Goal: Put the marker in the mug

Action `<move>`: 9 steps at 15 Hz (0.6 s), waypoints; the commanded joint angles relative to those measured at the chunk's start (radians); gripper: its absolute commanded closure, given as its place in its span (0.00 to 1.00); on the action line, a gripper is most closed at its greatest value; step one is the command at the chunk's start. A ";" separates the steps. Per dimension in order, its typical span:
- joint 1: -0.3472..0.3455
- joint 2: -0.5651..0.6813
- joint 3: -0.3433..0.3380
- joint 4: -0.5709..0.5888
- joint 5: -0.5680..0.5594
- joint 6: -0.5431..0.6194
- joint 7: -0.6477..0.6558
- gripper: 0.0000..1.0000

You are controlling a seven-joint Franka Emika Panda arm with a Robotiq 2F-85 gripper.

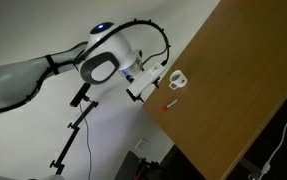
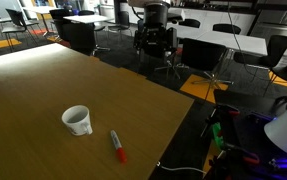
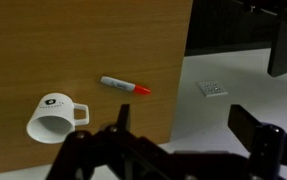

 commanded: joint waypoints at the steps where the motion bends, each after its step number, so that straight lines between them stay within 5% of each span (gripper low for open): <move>1: 0.021 0.012 0.039 -0.019 -0.014 0.081 -0.070 0.00; 9: 0.071 0.051 0.123 -0.081 -0.045 0.231 -0.177 0.00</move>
